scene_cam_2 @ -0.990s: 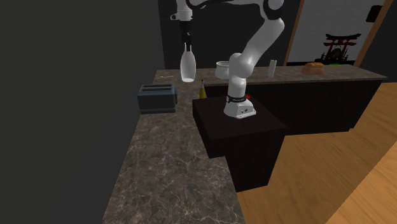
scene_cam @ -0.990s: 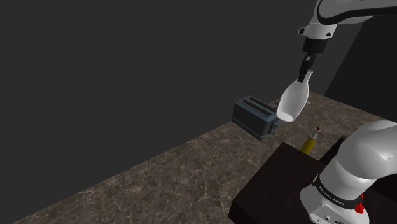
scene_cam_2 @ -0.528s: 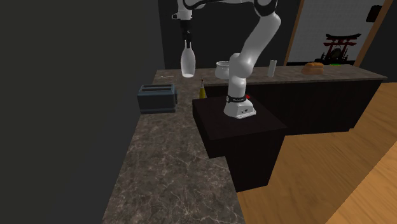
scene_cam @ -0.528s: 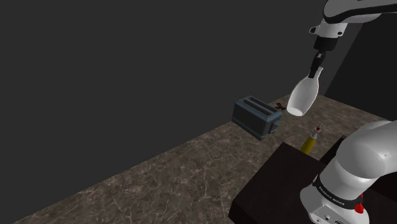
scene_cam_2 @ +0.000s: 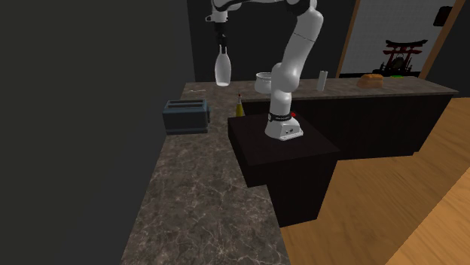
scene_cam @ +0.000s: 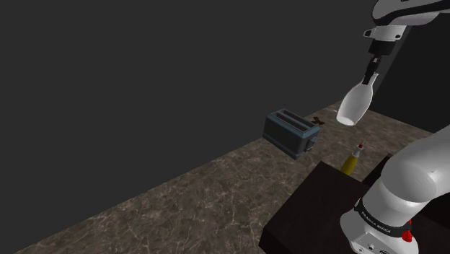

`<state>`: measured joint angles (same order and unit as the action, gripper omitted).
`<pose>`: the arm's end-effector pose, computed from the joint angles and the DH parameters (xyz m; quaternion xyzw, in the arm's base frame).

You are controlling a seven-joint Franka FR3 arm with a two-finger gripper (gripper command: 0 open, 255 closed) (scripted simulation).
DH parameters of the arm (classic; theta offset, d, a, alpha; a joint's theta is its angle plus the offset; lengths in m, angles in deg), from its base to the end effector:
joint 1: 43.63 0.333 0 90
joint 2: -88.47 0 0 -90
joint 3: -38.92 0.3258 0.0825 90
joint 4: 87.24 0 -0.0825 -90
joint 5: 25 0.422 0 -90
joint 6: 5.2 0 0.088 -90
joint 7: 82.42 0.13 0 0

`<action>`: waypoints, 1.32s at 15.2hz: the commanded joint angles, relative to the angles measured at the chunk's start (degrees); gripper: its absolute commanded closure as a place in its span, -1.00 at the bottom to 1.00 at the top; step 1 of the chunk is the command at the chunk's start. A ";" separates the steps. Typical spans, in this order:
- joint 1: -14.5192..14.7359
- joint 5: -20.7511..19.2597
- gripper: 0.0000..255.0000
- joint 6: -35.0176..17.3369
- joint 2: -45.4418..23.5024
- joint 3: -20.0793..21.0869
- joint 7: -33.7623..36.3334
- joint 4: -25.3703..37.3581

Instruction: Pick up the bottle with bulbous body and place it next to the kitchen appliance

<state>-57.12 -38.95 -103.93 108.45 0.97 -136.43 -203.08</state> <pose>0.2713 -0.4326 0.5391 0.9982 0.0578 -0.0159 0.0029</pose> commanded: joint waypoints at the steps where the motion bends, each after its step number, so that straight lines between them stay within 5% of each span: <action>1: 0.19 1.47 1.00 -0.62 -3.86 -3.18 -3.82 3.31; 5: -0.03 8.04 1.00 -1.00 -14.71 -10.63 -13.67 12.19; 20: -0.60 8.83 1.00 -12.51 -16.16 -11.23 -14.04 1.68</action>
<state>-57.68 -30.26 -115.51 92.49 -10.17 -150.37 -200.66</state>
